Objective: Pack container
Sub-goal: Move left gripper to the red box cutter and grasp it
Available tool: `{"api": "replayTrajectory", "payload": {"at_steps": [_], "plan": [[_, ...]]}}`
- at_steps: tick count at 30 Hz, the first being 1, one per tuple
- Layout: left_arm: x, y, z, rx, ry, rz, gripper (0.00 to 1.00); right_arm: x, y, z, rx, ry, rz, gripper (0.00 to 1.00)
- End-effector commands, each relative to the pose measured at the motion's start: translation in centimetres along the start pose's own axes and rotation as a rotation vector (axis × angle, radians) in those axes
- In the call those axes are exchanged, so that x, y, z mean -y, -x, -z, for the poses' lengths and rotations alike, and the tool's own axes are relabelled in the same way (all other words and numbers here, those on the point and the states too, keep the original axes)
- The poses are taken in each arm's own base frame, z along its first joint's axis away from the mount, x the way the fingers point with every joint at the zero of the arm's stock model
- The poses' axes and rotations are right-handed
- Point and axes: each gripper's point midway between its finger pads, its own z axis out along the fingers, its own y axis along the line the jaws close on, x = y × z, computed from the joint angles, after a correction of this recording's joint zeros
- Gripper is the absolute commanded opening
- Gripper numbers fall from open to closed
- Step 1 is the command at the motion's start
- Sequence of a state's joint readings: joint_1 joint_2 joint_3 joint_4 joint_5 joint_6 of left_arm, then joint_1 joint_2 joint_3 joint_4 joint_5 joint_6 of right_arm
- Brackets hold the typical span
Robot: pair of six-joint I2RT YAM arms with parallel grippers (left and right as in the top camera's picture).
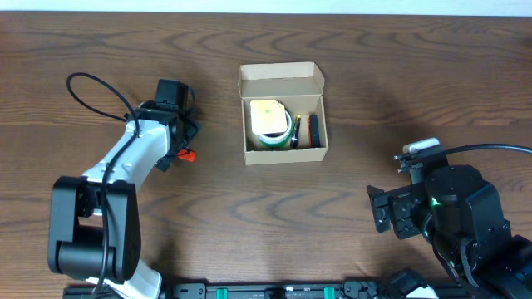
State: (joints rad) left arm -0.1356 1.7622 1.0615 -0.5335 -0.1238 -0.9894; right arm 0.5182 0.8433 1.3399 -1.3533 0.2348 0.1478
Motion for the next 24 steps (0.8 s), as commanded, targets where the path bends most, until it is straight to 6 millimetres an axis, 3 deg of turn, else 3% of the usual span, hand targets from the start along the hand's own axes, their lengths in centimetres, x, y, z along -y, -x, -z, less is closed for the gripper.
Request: {"api": "replayTrajectory", "payload": {"at_steps": [1,7,14,20,24], "plan": [[-0.6,-0.2,-1.0,-0.033,0.018,0.024,0.91,0.2,0.0,0.0,-0.001,-0.005,0.009,0.99],[-1.0,-0.5,-2.5,-0.069,0.036,0.015,0.90,0.2,0.0,0.0,-0.001,-0.005,0.009,0.99],[-0.5,-0.7,-3.2,-0.078,0.016,0.006,0.78,0.2,0.0,0.0,-0.001,-0.005,0.009,0.99],[-0.6,-0.9,-3.7,-0.089,0.025,0.004,0.48,0.2,0.0,0.0,-0.001,-0.005,0.009,0.99],[-0.7,-1.0,-3.7,-0.090,0.026,-0.006,0.33,0.2,0.0,0.0,-0.001,-0.005,0.009,0.99]]}}
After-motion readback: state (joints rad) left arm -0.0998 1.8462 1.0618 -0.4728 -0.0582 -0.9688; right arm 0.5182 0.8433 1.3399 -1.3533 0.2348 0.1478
